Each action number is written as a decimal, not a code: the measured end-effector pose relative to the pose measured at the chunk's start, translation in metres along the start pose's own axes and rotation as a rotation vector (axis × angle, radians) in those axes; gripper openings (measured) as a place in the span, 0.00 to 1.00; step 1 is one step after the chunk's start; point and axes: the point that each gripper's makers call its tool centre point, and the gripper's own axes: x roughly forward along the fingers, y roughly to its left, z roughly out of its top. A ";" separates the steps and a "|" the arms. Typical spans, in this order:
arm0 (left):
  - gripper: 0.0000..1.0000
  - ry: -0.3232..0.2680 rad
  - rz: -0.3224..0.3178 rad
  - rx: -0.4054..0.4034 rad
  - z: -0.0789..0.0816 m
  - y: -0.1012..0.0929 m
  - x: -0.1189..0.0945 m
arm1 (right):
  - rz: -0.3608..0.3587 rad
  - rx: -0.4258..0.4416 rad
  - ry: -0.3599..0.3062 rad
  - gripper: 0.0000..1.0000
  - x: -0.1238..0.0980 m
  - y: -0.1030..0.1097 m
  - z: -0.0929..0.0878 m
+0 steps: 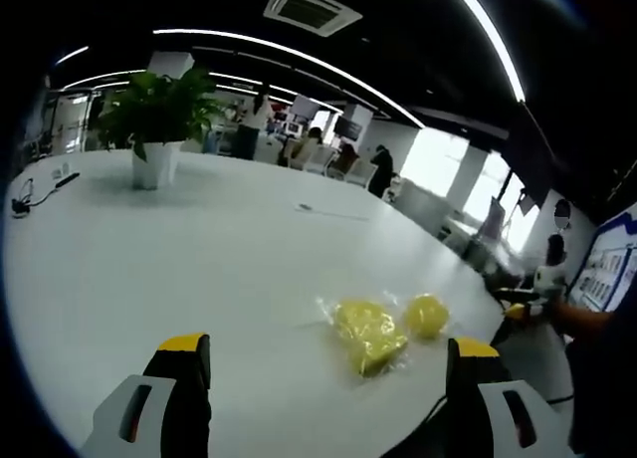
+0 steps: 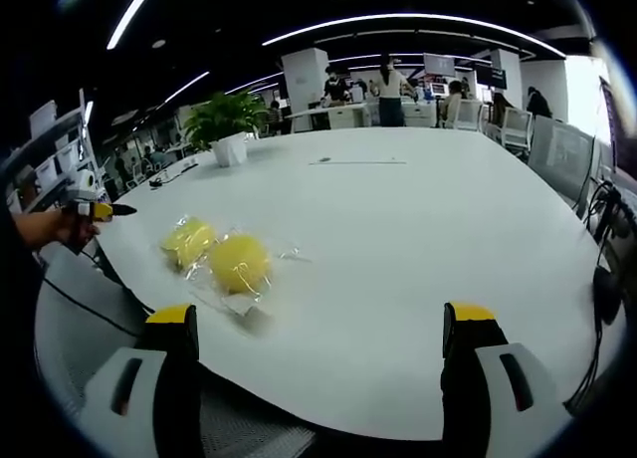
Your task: Compare the silicone blocks by pressing each to a similar depth, holding the contact briefly, and releasing to observe deformation and rebound differences across the visible hardness samples.
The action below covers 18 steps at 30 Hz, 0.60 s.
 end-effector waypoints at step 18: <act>1.00 -0.008 -0.005 -0.063 0.007 -0.008 0.007 | 0.008 -0.001 0.001 0.96 0.004 0.000 0.000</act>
